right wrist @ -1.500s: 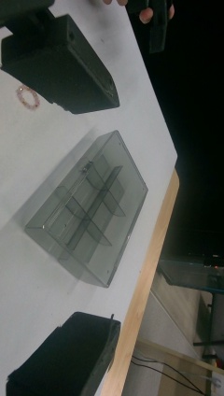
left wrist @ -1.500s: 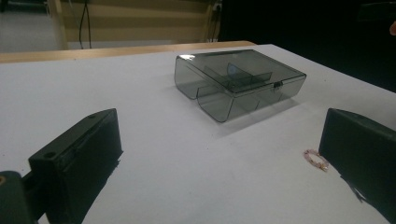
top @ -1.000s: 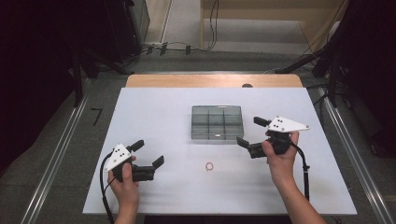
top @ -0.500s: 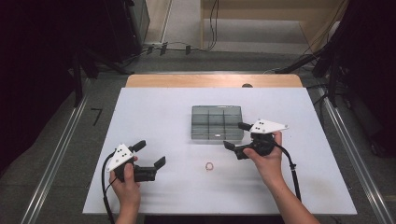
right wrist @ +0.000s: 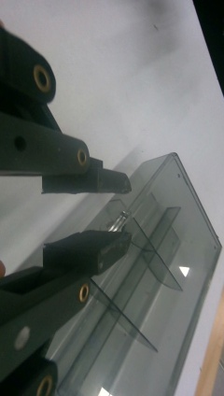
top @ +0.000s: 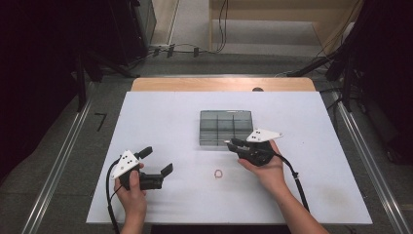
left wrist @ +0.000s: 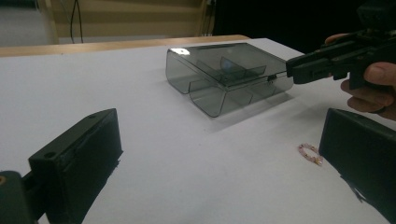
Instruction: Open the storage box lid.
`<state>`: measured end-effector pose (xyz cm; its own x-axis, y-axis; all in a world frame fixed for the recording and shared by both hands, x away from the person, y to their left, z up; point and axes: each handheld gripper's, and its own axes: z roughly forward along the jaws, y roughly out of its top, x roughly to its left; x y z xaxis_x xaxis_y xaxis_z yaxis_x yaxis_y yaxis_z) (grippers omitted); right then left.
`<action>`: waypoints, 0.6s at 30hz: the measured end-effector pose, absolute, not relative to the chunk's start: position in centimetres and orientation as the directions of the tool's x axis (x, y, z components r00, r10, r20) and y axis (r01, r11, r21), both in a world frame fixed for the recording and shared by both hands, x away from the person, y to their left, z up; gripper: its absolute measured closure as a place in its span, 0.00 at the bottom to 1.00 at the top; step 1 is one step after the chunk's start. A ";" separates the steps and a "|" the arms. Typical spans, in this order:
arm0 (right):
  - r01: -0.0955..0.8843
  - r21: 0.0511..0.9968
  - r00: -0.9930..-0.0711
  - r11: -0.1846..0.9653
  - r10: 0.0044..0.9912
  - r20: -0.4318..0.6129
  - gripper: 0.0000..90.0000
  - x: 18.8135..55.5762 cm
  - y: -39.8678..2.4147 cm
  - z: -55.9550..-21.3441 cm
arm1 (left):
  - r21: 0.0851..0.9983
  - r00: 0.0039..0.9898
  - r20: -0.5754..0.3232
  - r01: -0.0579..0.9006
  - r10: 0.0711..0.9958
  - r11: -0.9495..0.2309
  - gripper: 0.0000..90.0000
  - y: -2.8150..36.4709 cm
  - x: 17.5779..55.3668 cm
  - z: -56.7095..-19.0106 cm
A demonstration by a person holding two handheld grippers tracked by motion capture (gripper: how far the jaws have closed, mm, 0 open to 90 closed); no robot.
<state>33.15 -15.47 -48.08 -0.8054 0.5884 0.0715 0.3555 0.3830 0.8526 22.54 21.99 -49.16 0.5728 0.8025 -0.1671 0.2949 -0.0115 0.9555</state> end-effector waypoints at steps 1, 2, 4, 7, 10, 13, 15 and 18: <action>0.357 0.851 -0.811 0.385 0.580 0.078 0.81 33.2 -15.4 -48.3 | 0.955 0.575 -0.168 0.295 0.801 -0.012 0.00 22.0 22.6 -49.2; 0.357 0.847 -0.816 0.393 0.572 0.078 0.85 33.3 -15.3 -48.5 | 0.955 0.575 -0.168 0.296 0.801 -0.012 0.00 21.9 22.6 -49.2; 0.353 0.842 -0.820 0.409 0.568 0.068 0.90 33.4 -15.0 -48.8 | 0.955 0.577 -0.168 0.298 0.799 -0.014 0.00 21.9 22.6 -49.2; 0.363 0.831 -0.818 0.421 0.571 0.068 0.97 33.5 -14.6 -49.2 | 0.954 0.576 -0.169 0.299 0.800 -0.013 0.00 21.8 22.7 -49.2; 0.378 0.820 -0.816 0.430 0.572 0.076 0.98 33.5 -14.5 -49.5 | 0.954 0.577 -0.165 0.299 0.800 -0.018 0.00 21.7 22.7 -49.3; 0.393 0.810 -0.810 0.436 0.581 0.080 0.98 33.7 -14.4 -49.9 | 0.954 0.579 -0.165 0.300 0.798 -0.021 0.00 21.7 22.7 -49.3; 0.408 0.803 -0.801 0.435 0.592 0.086 0.98 33.8 -14.3 -50.1 | 0.953 0.579 -0.166 0.303 0.798 -0.021 0.00 21.7 22.7 -49.3; 0.426 0.795 -0.788 0.432 0.609 0.091 0.98 34.0 -14.2 -50.5 | 0.953 0.580 -0.166 0.303 0.797 -0.022 0.00 21.6 22.7 -49.3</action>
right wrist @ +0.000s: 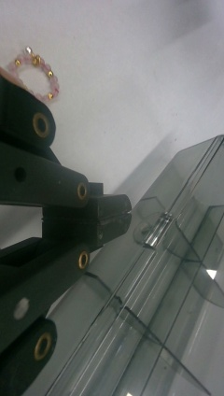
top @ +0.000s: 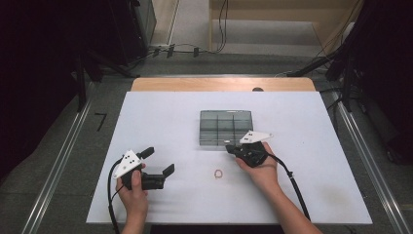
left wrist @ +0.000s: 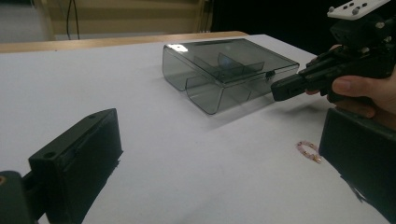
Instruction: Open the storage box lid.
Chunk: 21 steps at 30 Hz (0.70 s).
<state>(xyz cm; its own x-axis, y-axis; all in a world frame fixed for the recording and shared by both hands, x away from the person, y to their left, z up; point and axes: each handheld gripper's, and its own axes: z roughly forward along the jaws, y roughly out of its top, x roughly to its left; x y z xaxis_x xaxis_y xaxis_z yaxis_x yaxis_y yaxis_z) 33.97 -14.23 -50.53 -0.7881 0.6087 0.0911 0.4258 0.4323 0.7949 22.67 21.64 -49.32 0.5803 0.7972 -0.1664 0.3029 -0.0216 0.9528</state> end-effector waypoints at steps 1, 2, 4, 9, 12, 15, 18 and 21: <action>0.424 0.795 -0.787 0.434 0.611 0.086 0.98 34.0 -14.2 -50.6 | 0.953 0.581 -0.166 0.303 0.797 -0.022 0.00 21.6 22.7 -49.3; 0.425 0.795 -0.786 0.433 0.612 0.087 0.98 34.0 -14.2 -50.6 | 0.952 0.580 -0.167 0.304 0.797 -0.022 0.00 21.6 22.7 -49.3; 0.431 0.793 -0.775 0.430 0.626 0.081 0.98 34.1 -14.2 -50.6 | 0.952 0.579 -0.168 0.306 0.798 -0.022 0.00 21.6 22.7 -49.4; 0.452 0.790 -0.757 0.414 0.647 0.094 0.98 34.3 -14.2 -50.7 | 0.950 0.580 -0.170 0.310 0.796 -0.022 0.00 21.5 22.8 -49.4; 0.450 0.789 -0.758 0.418 0.646 0.090 0.98 34.3 -14.1 -50.7 | 0.950 0.580 -0.169 0.311 0.797 -0.025 0.00 21.6 22.8 -49.4; 0.447 0.792 -0.759 0.417 0.644 0.089 0.98 34.3 -14.2 -50.6 | 0.950 0.580 -0.170 0.311 0.797 -0.023 0.00 21.6 22.8 -49.4; 0.436 0.801 -0.767 0.411 0.635 0.092 0.98 34.3 -14.2 -50.6 | 0.950 0.581 -0.168 0.311 0.796 -0.027 0.00 21.6 22.8 -49.5; 0.432 0.801 -0.765 0.413 0.639 0.083 0.98 34.2 -14.1 -50.6 | 0.949 0.580 -0.169 0.314 0.797 -0.027 0.00 21.6 22.9 -49.5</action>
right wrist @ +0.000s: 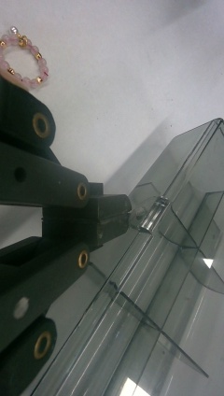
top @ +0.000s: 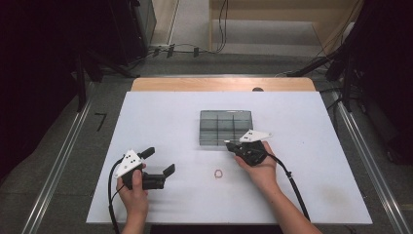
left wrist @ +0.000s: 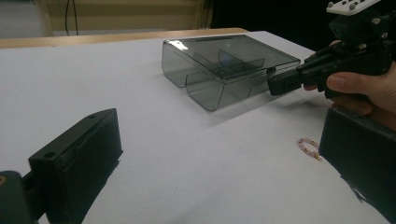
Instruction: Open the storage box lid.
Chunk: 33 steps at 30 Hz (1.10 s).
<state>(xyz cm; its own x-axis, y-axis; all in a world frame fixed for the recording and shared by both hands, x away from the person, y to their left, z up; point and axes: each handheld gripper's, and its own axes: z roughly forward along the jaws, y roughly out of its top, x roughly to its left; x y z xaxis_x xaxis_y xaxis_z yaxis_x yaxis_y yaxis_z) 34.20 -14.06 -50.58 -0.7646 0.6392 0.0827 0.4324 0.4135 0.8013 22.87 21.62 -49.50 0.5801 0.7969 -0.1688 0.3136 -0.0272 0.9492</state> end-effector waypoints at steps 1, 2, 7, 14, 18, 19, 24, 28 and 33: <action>0.433 0.801 -0.764 0.412 0.640 0.084 0.98 34.2 -14.1 -50.6 | 0.949 0.580 -0.169 0.313 0.797 -0.026 0.00 21.6 22.9 -49.5; 0.431 0.803 -0.765 0.412 0.639 0.083 0.98 34.2 -14.1 -50.6 | 0.949 0.580 -0.169 0.313 0.797 -0.027 0.00 21.6 22.9 -49.5; 0.421 0.805 -0.773 0.417 0.630 0.078 0.98 34.2 -14.2 -50.5 | 0.949 0.583 -0.167 0.313 0.796 -0.031 0.00 21.6 22.9 -49.5; 0.407 0.820 -0.780 0.403 0.621 0.082 0.98 34.2 -14.2 -50.5 | 0.945 0.591 -0.174 0.324 0.787 -0.035 0.00 21.2 23.1 -49.6; 0.400 0.824 -0.784 0.400 0.615 0.083 0.98 34.1 -14.3 -50.4 | 0.943 0.600 -0.164 0.328 0.783 -0.054 0.00 20.4 23.2 -49.5; 0.397 0.828 -0.786 0.396 0.613 0.083 0.98 34.1 -14.3 -50.3 | 0.943 0.603 -0.162 0.328 0.781 -0.058 0.00 20.1 23.4 -49.5; 0.396 0.836 -0.789 0.381 0.607 0.096 0.98 34.2 -14.5 -50.2 | 0.933 0.624 -0.178 0.353 0.761 -0.071 0.00 18.8 24.2 -49.5; 0.391 0.838 -0.790 0.380 0.605 0.094 0.98 34.3 -14.6 -50.0 | 0.927 0.613 -0.212 0.374 0.761 -0.043 0.00 17.9 25.1 -49.4; 0.385 0.844 -0.792 0.373 0.603 0.095 0.98 34.4 -14.9 -49.8 | 0.916 0.601 -0.227 0.400 0.766 -0.042 0.03 17.0 26.2 -49.4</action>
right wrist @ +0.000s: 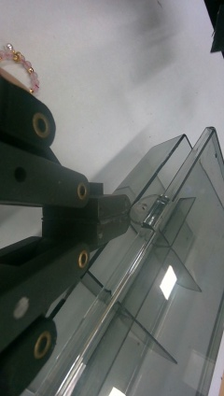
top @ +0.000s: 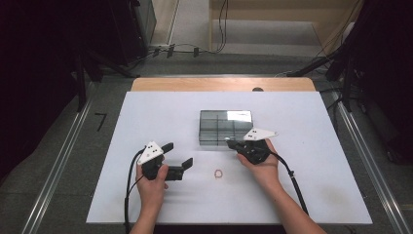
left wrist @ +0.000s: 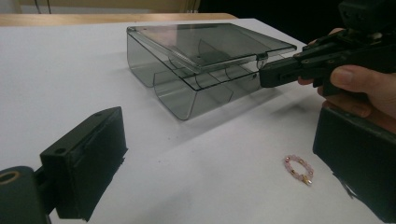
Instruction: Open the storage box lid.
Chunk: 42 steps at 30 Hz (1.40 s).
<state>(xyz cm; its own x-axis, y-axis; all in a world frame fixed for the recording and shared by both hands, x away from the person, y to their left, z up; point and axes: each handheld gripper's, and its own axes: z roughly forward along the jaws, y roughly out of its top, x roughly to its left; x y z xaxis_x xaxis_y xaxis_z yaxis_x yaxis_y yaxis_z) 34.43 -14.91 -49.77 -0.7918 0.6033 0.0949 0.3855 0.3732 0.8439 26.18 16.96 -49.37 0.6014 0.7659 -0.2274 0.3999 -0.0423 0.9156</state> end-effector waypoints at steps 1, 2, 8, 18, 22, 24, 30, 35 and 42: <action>0.382 0.845 -0.793 0.375 0.602 0.091 0.98 34.5 -15.0 -49.7 | 0.913 0.603 -0.233 0.406 0.763 -0.042 0.04 16.8 26.3 -49.3; 0.381 0.846 -0.793 0.374 0.603 0.091 0.98 34.5 -15.0 -49.7 | 0.912 0.609 -0.233 0.407 0.758 -0.047 0.05 16.6 26.6 -49.3; 0.382 0.853 -0.790 0.355 0.605 0.102 0.98 34.5 -15.1 -49.5 | 0.897 0.612 -0.248 0.438 0.751 -0.061 0.21 15.6 28.1 -49.0; 0.365 0.863 -0.790 0.349 0.606 0.090 0.98 34.7 -14.9 -48.6 | 0.878 0.590 -0.269 0.476 0.761 -0.059 0.55 14.3 30.2 -49.4; 0.361 0.869 -0.789 0.340 0.607 0.090 0.98 34.8 -14.7 -48.3 | 0.866 0.584 -0.280 0.496 0.762 -0.061 0.70 14.0 31.0 -49.6; 0.360 0.869 -0.790 0.340 0.607 0.090 0.98 34.9 -14.7 -48.2 | 0.865 0.584 -0.278 0.498 0.762 -0.066 0.76 13.9 31.3 -49.6; 0.357 0.872 -0.790 0.335 0.606 0.091 0.98 35.0 -14.6 -47.9 | 0.873 0.613 -0.268 0.481 0.743 -0.082 0.99 13.5 32.1 -49.0; 0.357 0.874 -0.787 0.331 0.610 0.091 0.98 35.1 -14.8 -47.7 | 0.878 0.625 -0.264 0.471 0.735 -0.086 1.00 13.1 32.7 -48.5; 0.359 0.873 -0.782 0.330 0.616 0.089 0.98 35.2 -15.2 -47.3 | 0.875 0.644 -0.257 0.471 0.720 -0.109 1.00 12.5 33.5 -48.2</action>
<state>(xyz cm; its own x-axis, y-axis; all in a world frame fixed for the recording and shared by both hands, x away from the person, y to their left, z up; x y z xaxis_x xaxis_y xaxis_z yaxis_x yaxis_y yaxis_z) 35.24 -15.17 -47.30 -0.7824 0.6164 0.0888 0.3588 0.3295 0.8733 33.53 12.51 -48.20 0.6443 0.7203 -0.2570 0.4709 -0.1089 0.8754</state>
